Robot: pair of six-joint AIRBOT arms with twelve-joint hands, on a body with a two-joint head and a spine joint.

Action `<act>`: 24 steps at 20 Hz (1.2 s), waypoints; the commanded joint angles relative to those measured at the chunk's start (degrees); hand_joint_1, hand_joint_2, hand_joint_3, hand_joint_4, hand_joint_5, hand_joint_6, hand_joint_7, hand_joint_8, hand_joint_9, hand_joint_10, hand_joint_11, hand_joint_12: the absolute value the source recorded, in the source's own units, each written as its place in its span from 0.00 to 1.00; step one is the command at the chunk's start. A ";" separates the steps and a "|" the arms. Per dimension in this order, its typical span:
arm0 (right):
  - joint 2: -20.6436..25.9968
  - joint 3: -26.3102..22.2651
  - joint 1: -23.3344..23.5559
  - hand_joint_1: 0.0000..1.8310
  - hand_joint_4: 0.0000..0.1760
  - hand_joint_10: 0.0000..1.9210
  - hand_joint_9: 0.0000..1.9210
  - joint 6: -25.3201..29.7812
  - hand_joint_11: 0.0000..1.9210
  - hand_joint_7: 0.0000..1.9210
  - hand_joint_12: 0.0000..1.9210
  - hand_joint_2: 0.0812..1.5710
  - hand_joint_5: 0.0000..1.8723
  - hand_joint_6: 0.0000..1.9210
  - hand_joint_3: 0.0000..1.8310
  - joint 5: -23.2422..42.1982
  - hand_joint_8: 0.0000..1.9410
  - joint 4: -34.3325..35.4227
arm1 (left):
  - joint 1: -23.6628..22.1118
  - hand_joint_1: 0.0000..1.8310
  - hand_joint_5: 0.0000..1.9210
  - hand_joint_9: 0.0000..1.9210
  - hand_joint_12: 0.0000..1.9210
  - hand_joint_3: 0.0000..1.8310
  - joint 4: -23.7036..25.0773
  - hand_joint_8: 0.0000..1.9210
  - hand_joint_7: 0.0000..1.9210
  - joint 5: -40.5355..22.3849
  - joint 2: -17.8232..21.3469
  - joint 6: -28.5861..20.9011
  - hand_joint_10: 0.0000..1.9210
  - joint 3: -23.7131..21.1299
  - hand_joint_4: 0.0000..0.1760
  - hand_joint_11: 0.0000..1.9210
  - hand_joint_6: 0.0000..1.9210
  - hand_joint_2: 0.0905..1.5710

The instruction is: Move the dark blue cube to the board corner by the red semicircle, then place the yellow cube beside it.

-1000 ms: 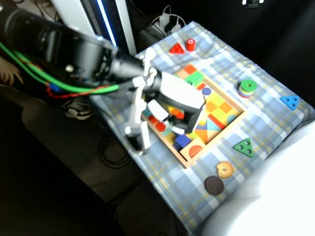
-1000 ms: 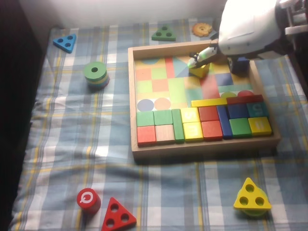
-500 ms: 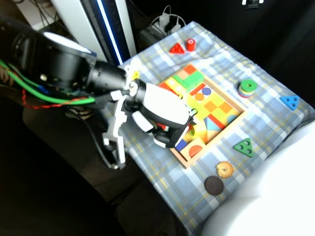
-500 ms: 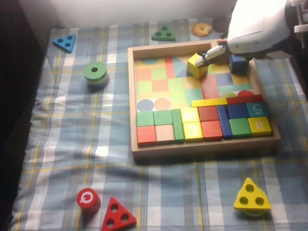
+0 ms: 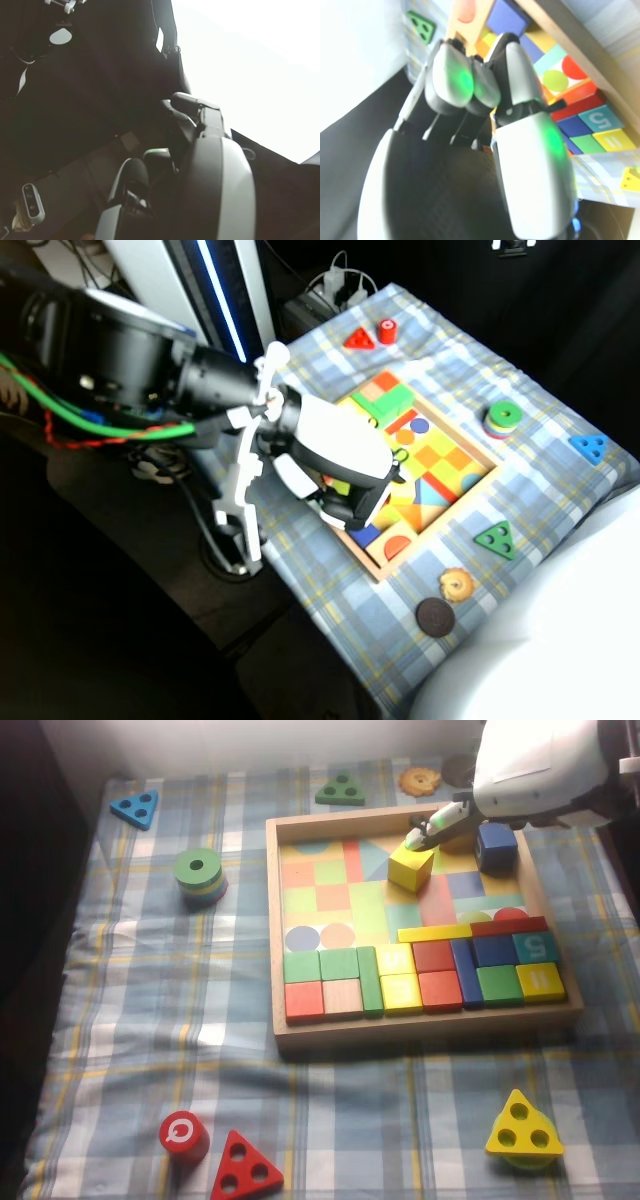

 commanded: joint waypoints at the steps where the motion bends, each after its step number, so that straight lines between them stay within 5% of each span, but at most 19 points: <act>1: 0.32 -0.37 1.37 0.86 0.39 1.00 0.76 -0.36 0.80 0.66 1.00 0.72 0.16 0.00 0.00 -3.45 1.00 0.29 | -0.24 0.33 0.21 0.33 0.78 0.00 -1.56 0.01 0.33 -5.96 0.41 -0.61 0.10 -0.18 1.00 0.08 0.94 0.92; 3: 0.44 -0.50 2.17 0.87 0.25 1.00 0.76 -0.35 0.80 0.67 1.00 0.71 0.17 0.00 0.00 -3.46 1.00 -0.48 | -0.24 0.33 0.20 0.27 0.78 0.00 -1.56 0.00 0.30 -5.96 0.41 -0.61 0.16 -0.18 1.00 0.06 0.95 0.92; 5: 0.14 -0.13 2.85 0.87 0.38 1.00 0.76 -0.35 0.80 0.67 1.00 0.70 0.17 0.00 0.00 -3.46 1.00 -0.90 | -0.24 0.34 0.21 0.26 0.77 0.00 -1.56 0.01 0.32 -5.96 0.39 -0.61 0.16 -0.18 1.00 0.06 0.94 0.91; 6: -0.15 0.08 3.26 0.86 0.27 1.00 0.76 -0.35 0.81 0.66 1.00 0.71 0.17 0.00 0.00 -3.45 1.00 -1.54 | -0.24 0.33 0.21 0.27 0.78 0.00 -1.56 0.01 0.34 -5.96 0.39 -0.61 0.17 -0.18 1.00 0.07 0.95 0.92; 7: -0.56 0.31 3.36 0.85 0.29 1.00 0.77 -0.35 0.82 0.66 1.00 0.71 0.17 0.00 0.00 -3.46 1.00 -1.86 | -0.24 0.31 0.19 0.27 0.78 0.00 -1.56 0.01 0.33 -5.96 0.40 -0.61 0.20 -0.18 1.00 0.07 0.96 0.93; 8: -1.05 0.68 3.36 0.87 0.13 1.00 0.78 -0.35 0.83 0.67 1.00 0.71 0.17 0.00 0.00 -3.46 1.00 -1.87 | -0.24 0.31 0.19 0.26 0.80 0.00 -1.56 0.00 0.34 -5.96 0.41 -0.61 0.25 -0.16 1.00 0.07 0.96 0.93; 9: -1.58 1.04 3.35 0.86 0.08 1.00 0.79 -0.35 0.83 0.68 1.00 0.71 0.16 0.00 0.00 -3.46 1.00 -1.86 | -0.24 0.32 0.20 0.24 0.80 0.00 -1.55 0.00 0.32 -5.96 0.42 -0.61 0.25 -0.15 1.00 0.06 0.96 0.93; 10: -2.07 1.38 3.21 0.86 0.10 1.00 0.79 -0.35 0.83 0.68 1.00 0.71 0.16 0.00 0.00 -3.45 1.00 -1.86 | -0.24 0.33 0.21 0.24 0.79 0.00 -1.55 0.00 0.31 -5.96 0.42 -0.61 0.25 -0.15 1.00 0.06 0.95 0.92; 11: -2.39 1.53 2.89 0.85 0.37 1.00 0.76 -0.36 0.81 0.66 1.00 0.71 0.17 0.00 0.00 -3.46 1.00 -1.86 | -0.24 0.34 0.22 0.26 0.77 0.00 -1.55 0.01 0.33 -5.96 0.42 -0.61 0.26 -0.14 1.00 0.08 0.93 0.91; 12: -2.62 1.64 2.51 0.86 0.49 1.00 0.74 -0.36 0.77 0.64 1.00 0.71 0.17 0.00 0.00 -3.46 1.00 -1.86 | -0.23 0.34 0.21 0.24 0.78 0.00 -1.55 0.00 0.31 -5.96 0.44 -0.61 0.26 -0.14 1.00 0.05 0.94 0.91; 15: -2.75 1.71 1.59 0.87 0.39 1.00 0.74 -0.36 0.74 0.67 1.00 0.71 0.17 0.00 0.00 -3.46 1.00 -1.86 | -0.21 0.33 0.21 0.24 0.81 0.00 -1.55 0.01 0.36 -5.96 0.49 -0.61 0.31 -0.12 1.00 0.04 0.95 0.92; 17: -2.72 1.73 1.12 0.85 0.48 1.00 0.72 -0.36 0.75 0.66 1.00 0.72 0.16 0.00 0.00 -3.52 1.00 -1.87 | -0.20 0.33 0.21 0.22 0.81 0.00 -1.55 0.00 0.34 -5.96 0.49 -0.61 0.32 -0.12 1.00 0.05 0.94 0.92; 24: -2.01 1.82 0.64 0.83 0.51 1.00 0.68 -0.36 0.73 0.59 1.00 0.74 0.15 0.00 0.00 -4.35 1.00 -4.27 | -0.19 0.32 0.19 0.25 0.77 0.00 -1.55 0.00 0.33 -5.96 0.49 -0.61 0.23 -0.13 1.00 0.07 0.96 0.93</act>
